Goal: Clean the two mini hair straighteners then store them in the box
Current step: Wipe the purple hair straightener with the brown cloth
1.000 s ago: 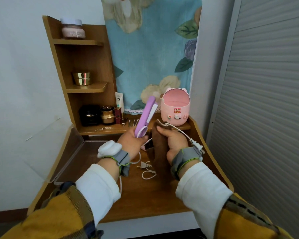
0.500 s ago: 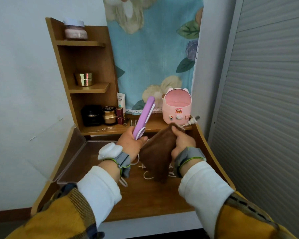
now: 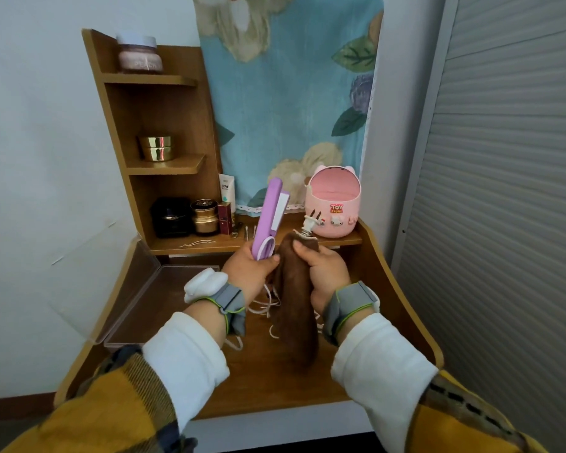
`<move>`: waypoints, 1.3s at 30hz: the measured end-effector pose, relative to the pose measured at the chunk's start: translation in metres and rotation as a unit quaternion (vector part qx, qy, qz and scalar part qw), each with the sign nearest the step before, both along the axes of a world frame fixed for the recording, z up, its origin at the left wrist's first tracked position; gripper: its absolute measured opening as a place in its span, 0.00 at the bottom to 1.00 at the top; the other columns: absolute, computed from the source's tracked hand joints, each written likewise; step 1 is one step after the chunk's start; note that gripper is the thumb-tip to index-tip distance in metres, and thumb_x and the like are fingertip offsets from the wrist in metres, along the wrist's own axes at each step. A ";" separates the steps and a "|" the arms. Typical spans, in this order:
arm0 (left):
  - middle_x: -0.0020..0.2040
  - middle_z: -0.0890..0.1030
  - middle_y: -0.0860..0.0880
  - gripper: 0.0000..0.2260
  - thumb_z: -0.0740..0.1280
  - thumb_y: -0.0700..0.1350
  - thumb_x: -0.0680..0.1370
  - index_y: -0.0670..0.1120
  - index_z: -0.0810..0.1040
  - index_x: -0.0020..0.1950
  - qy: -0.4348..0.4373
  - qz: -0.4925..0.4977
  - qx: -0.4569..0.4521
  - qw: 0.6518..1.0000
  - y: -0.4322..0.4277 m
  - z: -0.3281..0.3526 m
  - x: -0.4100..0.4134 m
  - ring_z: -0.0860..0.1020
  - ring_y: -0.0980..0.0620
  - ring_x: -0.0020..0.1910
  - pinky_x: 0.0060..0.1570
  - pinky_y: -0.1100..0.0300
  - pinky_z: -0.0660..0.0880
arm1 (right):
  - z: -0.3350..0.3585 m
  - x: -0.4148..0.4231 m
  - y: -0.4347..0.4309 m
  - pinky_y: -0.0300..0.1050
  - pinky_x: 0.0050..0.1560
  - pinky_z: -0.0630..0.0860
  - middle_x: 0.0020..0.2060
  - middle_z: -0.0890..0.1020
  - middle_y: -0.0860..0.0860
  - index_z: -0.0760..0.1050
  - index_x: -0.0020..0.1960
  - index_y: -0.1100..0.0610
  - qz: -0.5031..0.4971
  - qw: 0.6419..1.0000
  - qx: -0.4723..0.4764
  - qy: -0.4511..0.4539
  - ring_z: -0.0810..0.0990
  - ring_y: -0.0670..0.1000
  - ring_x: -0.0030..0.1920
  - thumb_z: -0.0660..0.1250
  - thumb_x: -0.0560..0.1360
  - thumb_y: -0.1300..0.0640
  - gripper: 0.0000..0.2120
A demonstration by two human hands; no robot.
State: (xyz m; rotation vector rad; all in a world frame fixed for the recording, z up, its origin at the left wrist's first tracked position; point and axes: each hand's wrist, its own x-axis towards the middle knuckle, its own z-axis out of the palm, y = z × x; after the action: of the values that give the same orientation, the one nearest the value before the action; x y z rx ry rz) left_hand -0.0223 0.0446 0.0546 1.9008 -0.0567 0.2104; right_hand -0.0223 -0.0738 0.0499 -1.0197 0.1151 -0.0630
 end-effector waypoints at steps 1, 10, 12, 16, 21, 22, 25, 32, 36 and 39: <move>0.50 0.80 0.45 0.14 0.69 0.43 0.74 0.48 0.76 0.60 0.016 -0.004 -0.014 1.000 -0.001 -0.002 -0.001 0.78 0.42 0.53 0.56 0.53 0.74 | -0.001 0.002 0.000 0.53 0.41 0.80 0.34 0.82 0.60 0.78 0.44 0.62 -0.005 1.000 0.013 -0.007 0.80 0.57 0.32 0.65 0.74 0.66 0.03; 0.43 0.82 0.48 0.11 0.73 0.42 0.71 0.44 0.79 0.51 -0.047 0.069 -0.142 0.986 0.003 0.006 0.004 0.80 0.48 0.44 0.53 0.53 0.76 | -0.010 0.000 0.004 0.47 0.40 0.80 0.33 0.83 0.58 0.79 0.44 0.64 0.060 0.994 -0.084 -0.043 0.82 0.54 0.31 0.66 0.70 0.73 0.08; 0.44 0.84 0.47 0.12 0.75 0.41 0.69 0.41 0.81 0.51 -0.030 0.003 -0.166 0.986 0.003 0.014 0.004 0.81 0.48 0.45 0.56 0.49 0.77 | -0.009 -0.001 0.004 0.51 0.44 0.80 0.37 0.83 0.61 0.80 0.44 0.65 0.065 0.986 -0.139 -0.057 0.81 0.56 0.34 0.69 0.68 0.73 0.07; 0.44 0.85 0.44 0.14 0.79 0.45 0.63 0.45 0.82 0.45 -0.009 -0.020 -0.146 0.989 0.003 0.010 0.005 0.82 0.43 0.47 0.54 0.46 0.78 | -0.008 -0.004 0.002 0.48 0.42 0.81 0.33 0.83 0.58 0.81 0.40 0.63 0.086 0.978 -0.183 -0.055 0.82 0.56 0.32 0.70 0.66 0.74 0.08; 0.37 0.84 0.43 0.09 0.77 0.41 0.67 0.42 0.79 0.43 0.026 0.041 -0.273 0.961 0.015 0.007 0.013 0.83 0.49 0.35 0.38 0.55 0.81 | -0.012 0.005 -0.017 0.54 0.48 0.80 0.43 0.84 0.61 0.80 0.52 0.62 -0.022 0.999 0.002 0.027 0.83 0.59 0.41 0.70 0.72 0.64 0.09; 0.33 0.83 0.44 0.06 0.75 0.37 0.69 0.41 0.79 0.41 0.039 0.035 -0.285 0.957 0.014 0.007 0.012 0.82 0.52 0.31 0.32 0.60 0.80 | -0.013 0.005 -0.020 0.54 0.49 0.80 0.44 0.84 0.60 0.79 0.54 0.62 -0.036 0.999 0.012 0.021 0.83 0.59 0.43 0.69 0.74 0.60 0.11; 0.33 0.82 0.43 0.07 0.74 0.32 0.67 0.39 0.79 0.42 0.065 0.009 -0.269 0.961 0.006 0.005 0.005 0.81 0.50 0.30 0.31 0.61 0.79 | -0.007 -0.001 -0.009 0.52 0.43 0.81 0.45 0.83 0.62 0.77 0.55 0.64 0.000 0.999 0.039 -0.016 0.83 0.58 0.41 0.64 0.78 0.56 0.13; 0.36 0.83 0.43 0.11 0.73 0.29 0.66 0.42 0.80 0.42 0.076 -0.041 -0.260 0.962 -0.006 0.000 -0.011 0.82 0.48 0.33 0.37 0.57 0.81 | -0.007 -0.001 0.014 0.57 0.50 0.78 0.41 0.81 0.62 0.79 0.44 0.62 0.007 0.997 -0.059 -0.048 0.80 0.59 0.41 0.64 0.76 0.64 0.05; 0.32 0.82 0.45 0.11 0.71 0.28 0.67 0.40 0.79 0.44 0.092 -0.053 -0.313 0.944 -0.008 0.001 -0.014 0.81 0.52 0.29 0.32 0.62 0.80 | -0.006 -0.002 0.007 0.43 0.29 0.77 0.37 0.81 0.61 0.78 0.42 0.64 0.000 1.000 0.009 0.012 0.79 0.55 0.30 0.71 0.71 0.64 0.03; 0.31 0.82 0.47 0.09 0.70 0.28 0.68 0.41 0.79 0.42 0.097 -0.061 -0.324 0.939 -0.008 0.000 -0.014 0.80 0.54 0.28 0.32 0.63 0.80 | -0.005 -0.005 0.001 0.43 0.27 0.77 0.39 0.83 0.63 0.79 0.43 0.66 0.018 0.998 0.039 0.045 0.81 0.55 0.30 0.74 0.68 0.61 0.09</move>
State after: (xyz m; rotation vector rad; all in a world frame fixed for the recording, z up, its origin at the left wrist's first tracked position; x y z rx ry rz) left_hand -0.0364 0.0363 0.0547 1.2446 0.0263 -0.0465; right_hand -0.0277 -0.0725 0.0452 -0.9458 0.1802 0.0201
